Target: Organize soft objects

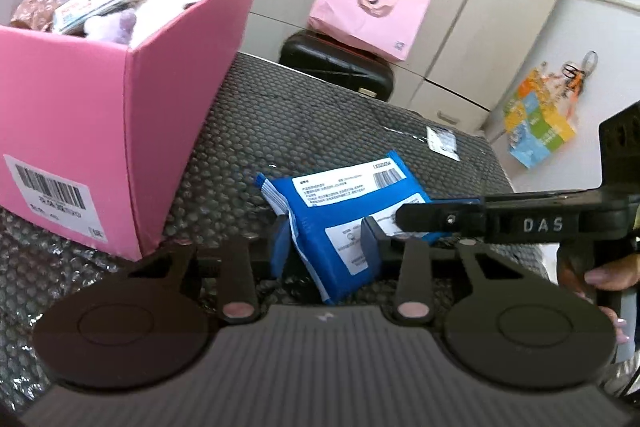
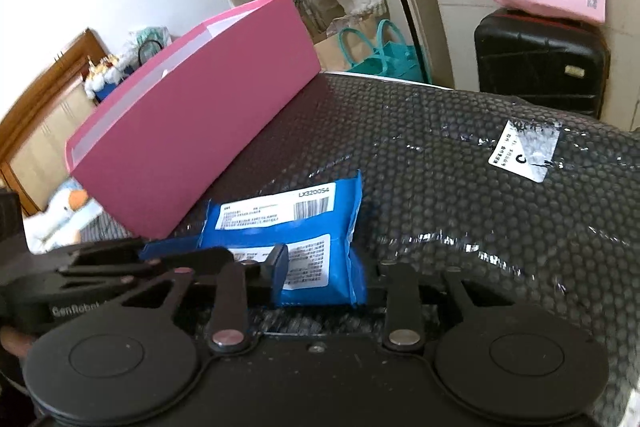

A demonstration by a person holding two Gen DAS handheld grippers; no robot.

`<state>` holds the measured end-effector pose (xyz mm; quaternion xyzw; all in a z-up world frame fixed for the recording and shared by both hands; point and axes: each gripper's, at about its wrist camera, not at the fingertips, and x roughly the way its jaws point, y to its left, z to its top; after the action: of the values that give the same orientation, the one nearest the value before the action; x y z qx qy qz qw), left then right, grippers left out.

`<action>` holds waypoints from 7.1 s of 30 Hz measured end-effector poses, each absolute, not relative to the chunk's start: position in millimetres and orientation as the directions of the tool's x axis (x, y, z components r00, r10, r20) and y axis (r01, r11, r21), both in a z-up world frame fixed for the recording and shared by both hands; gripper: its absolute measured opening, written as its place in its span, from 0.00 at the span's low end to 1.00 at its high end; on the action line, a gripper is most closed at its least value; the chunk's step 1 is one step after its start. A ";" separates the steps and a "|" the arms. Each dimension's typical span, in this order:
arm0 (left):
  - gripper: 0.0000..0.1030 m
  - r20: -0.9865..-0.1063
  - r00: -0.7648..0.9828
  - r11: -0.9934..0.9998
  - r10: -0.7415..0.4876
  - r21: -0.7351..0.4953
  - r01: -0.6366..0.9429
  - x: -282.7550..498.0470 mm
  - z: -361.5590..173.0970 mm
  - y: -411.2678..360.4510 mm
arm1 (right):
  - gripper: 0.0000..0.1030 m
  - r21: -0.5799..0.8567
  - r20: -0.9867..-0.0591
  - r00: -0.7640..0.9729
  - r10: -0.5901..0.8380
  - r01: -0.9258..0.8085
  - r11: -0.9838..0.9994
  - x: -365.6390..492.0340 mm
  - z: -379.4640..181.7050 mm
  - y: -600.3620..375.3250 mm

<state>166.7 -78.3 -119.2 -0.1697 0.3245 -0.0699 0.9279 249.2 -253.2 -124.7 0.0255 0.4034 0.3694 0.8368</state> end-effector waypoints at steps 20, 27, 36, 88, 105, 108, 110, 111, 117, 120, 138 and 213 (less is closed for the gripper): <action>0.36 -0.600 0.626 0.867 -0.499 -0.360 0.345 118.4 -77.2 -48.2 | 0.60 0.270 -0.738 0.481 0.474 -0.432 0.860 147.9 -87.0 -227.3; 0.36 -0.526 0.694 0.870 -0.492 -0.274 0.409 82.1 -41.8 -14.5 | 0.60 0.190 -0.707 0.546 0.450 -0.465 0.864 107.9 -50.9 -186.4; 0.36 -0.388 0.814 0.901 -0.433 -0.205 0.382 65.5 4.9 41.9 | 0.60 0.179 -0.584 0.631 0.511 -0.514 0.839 93.4 -1.3 -134.6; 0.58 -0.547 0.807 0.974 -0.221 -0.075 0.215 143.7 3.2 114.4 | 0.60 0.062 -0.566 0.669 0.482 -0.549 0.834 148.8 -2.2 -46.5; 0.76 -0.462 0.849 0.965 -0.258 -0.086 0.247 88.2 26.9 94.8 | 0.69 -0.007 -0.455 0.798 0.394 -0.445 0.895 84.4 19.2 -93.1; 0.78 -0.454 0.860 0.971 -0.233 -0.063 0.230 83.0 26.9 89.8 | 0.69 -0.002 -0.442 0.805 0.396 -0.443 0.897 78.4 20.1 -97.6; 0.84 -0.457 0.859 0.972 -0.229 -0.065 0.224 82.4 27.3 88.8 | 0.70 -0.007 -0.441 0.813 0.379 -0.425 0.905 76.0 19.3 -99.2; 0.88 -0.460 0.857 0.972 -0.231 -0.069 0.225 81.5 27.3 88.0 | 0.72 -0.013 -0.443 0.819 0.365 -0.414 0.910 75.0 18.6 -100.0; 0.98 -0.465 0.860 0.976 -0.212 -0.060 0.208 74.3 28.8 82.5 | 0.96 -0.070 -0.408 0.860 0.305 -0.363 0.929 59.4 16.6 -100.9; 0.98 -0.487 0.851 0.979 -0.198 -0.063 0.192 73.8 28.2 80.7 | 1.00 -0.091 -0.400 0.881 0.252 -0.312 0.946 53.6 17.9 -100.6; 0.99 -0.516 0.853 0.995 -0.074 0.021 0.099 50.9 35.0 54.9 | 1.00 -0.066 -0.372 0.920 0.124 -0.160 0.985 14.7 25.1 -122.3; 1.00 -0.459 0.883 0.977 0.100 0.214 0.000 42.5 -8.5 10.4 | 1.00 -0.015 -0.351 0.934 -0.069 0.068 0.998 -6.9 -21.9 -136.6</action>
<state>42.5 10.4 -8.5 0.1044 0.2410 0.0259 0.9646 -6.9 -136.6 -21.9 -0.0011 0.1785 -0.0347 0.9833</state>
